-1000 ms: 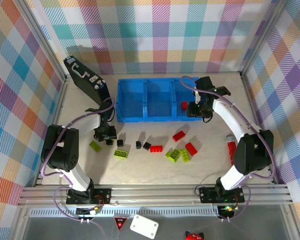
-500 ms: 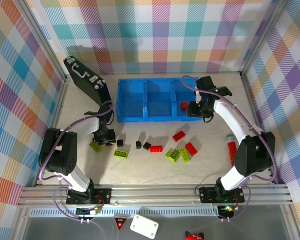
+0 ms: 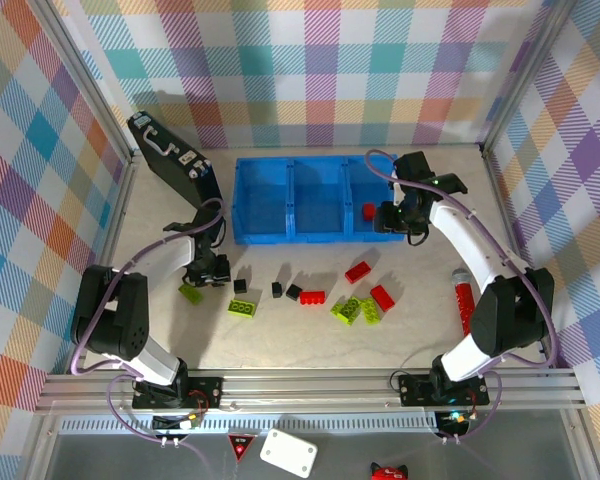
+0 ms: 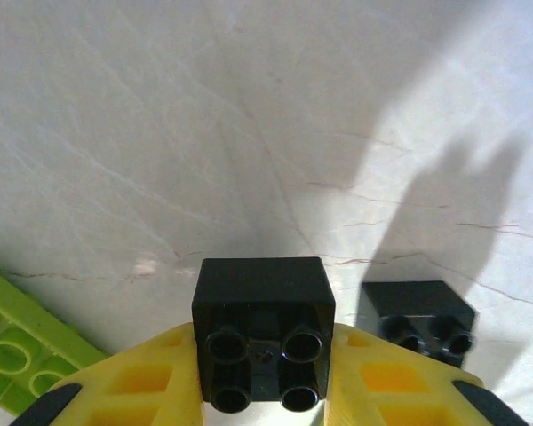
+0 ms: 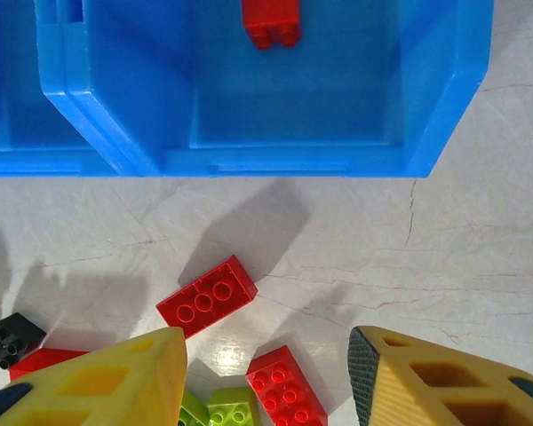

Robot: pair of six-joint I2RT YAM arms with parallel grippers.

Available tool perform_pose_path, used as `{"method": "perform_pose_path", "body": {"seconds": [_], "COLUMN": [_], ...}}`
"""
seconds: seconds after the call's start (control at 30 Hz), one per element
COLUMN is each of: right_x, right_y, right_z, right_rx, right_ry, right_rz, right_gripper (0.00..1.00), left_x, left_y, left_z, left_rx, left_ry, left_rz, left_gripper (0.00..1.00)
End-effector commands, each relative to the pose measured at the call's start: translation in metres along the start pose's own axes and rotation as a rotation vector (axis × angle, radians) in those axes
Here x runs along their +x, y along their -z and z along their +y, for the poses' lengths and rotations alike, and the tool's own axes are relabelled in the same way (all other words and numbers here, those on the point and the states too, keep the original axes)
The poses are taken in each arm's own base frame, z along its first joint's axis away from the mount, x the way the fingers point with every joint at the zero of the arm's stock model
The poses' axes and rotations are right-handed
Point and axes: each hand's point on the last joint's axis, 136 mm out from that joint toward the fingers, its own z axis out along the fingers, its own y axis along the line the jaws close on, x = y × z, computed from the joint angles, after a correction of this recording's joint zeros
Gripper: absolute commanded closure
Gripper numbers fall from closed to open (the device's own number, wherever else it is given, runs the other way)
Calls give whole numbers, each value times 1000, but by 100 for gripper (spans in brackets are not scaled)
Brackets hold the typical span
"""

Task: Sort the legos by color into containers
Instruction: Pick up the lego from the middle-left of the table, then place the lego in the container.

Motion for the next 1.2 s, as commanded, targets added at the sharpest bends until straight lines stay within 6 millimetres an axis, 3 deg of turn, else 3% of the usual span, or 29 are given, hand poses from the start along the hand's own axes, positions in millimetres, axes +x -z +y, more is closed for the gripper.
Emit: {"method": "perform_pose_path", "body": {"seconds": [0.0, 0.23, 0.47, 0.67, 0.8, 0.97, 1.17], "right_x": [7, 10, 9, 8, 8, 10, 12], "right_y": [1, -2, -2, 0, 2, 4, 6], "right_z": [5, 5, 6, 5, 5, 4, 3], "right_rx": [-26, -34, -34, -30, -29, -26, -20], "right_ry": [-4, -9, -8, -4, -1, 1, 4], "right_rz": [11, 15, 9, 3, 1, -1, -3], "right_gripper": [47, 47, 47, 47, 47, 47, 46], "left_x": [-4, -15, -41, -63, -77, -104, -132], "left_y": [19, 44, 76, 91, 95, 90, 66], "left_z": [-18, -44, -72, -103, -122, -129, -138], "left_rx": [58, 115, 196, 244, 244, 165, 95], "left_ry": [-8, -33, -41, -72, -94, -105, -118], "left_rz": [-26, -83, -176, -219, -246, -300, -305], "left_gripper": [71, 72, 73, 73, 73, 73, 73]}}
